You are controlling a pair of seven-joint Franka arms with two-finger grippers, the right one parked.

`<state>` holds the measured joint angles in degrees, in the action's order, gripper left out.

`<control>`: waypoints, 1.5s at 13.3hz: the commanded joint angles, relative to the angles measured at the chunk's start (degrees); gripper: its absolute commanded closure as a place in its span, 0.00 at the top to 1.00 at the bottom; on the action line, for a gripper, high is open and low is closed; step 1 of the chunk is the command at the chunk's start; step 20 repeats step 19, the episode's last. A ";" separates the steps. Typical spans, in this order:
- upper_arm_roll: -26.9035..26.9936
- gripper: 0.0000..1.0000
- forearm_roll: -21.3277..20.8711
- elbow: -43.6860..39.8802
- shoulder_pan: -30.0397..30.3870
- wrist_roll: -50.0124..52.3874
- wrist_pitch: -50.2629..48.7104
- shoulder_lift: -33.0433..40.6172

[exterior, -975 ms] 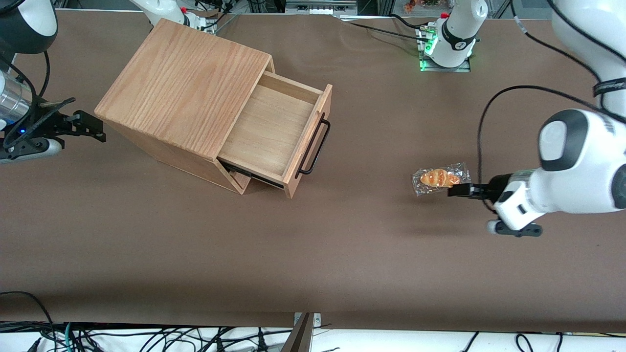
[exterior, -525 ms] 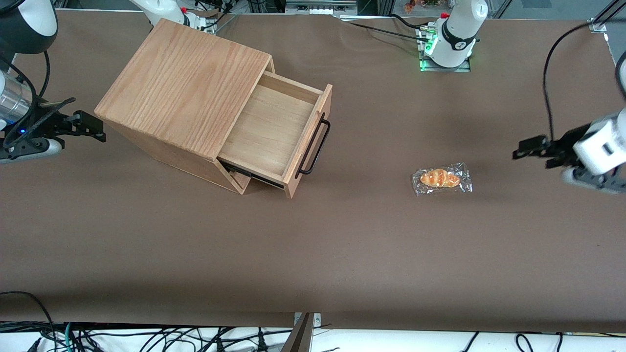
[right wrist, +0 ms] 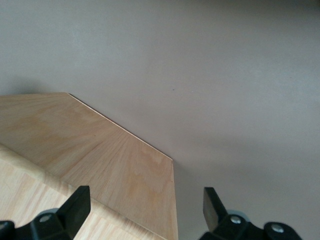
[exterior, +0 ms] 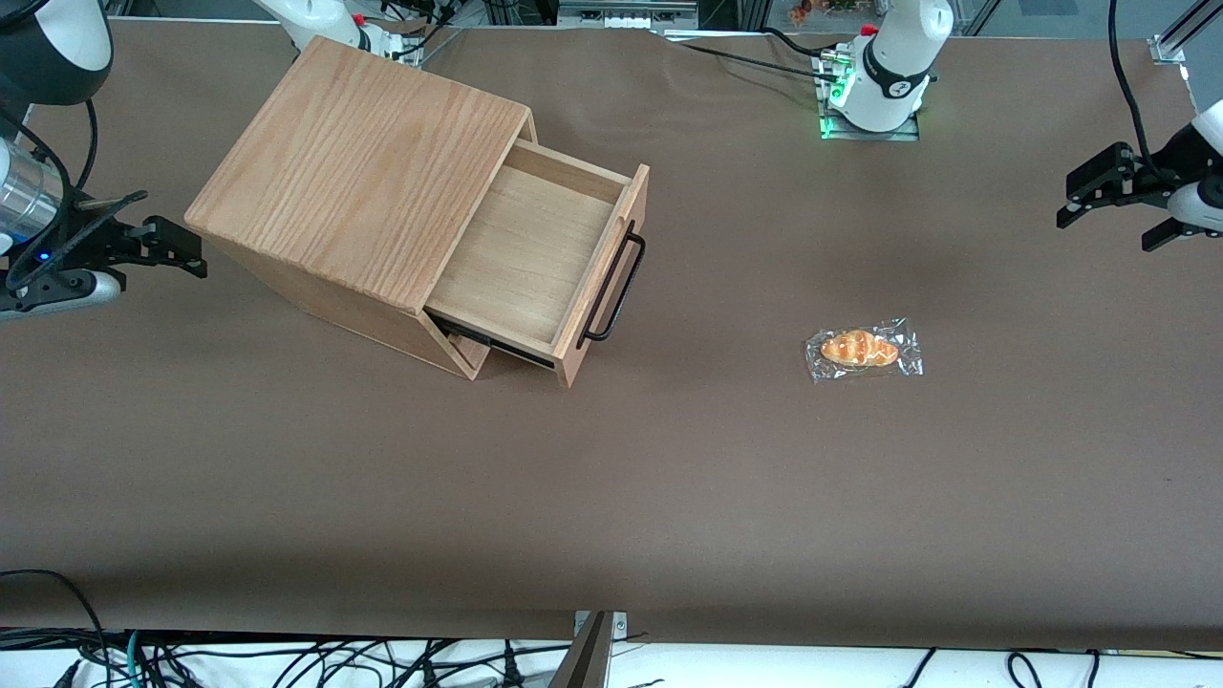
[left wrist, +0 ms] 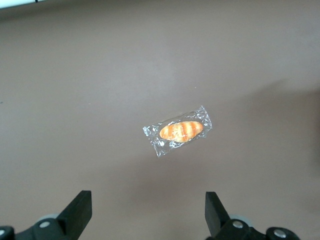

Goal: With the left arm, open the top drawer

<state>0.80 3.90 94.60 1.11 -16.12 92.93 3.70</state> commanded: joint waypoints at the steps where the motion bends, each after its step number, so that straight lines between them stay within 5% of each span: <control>1: -2.99 1.00 -3.54 -0.47 0.12 -0.40 -0.20 -0.53; 20: -3.79 1.00 -5.05 -0.47 0.56 -0.76 -0.20 -2.11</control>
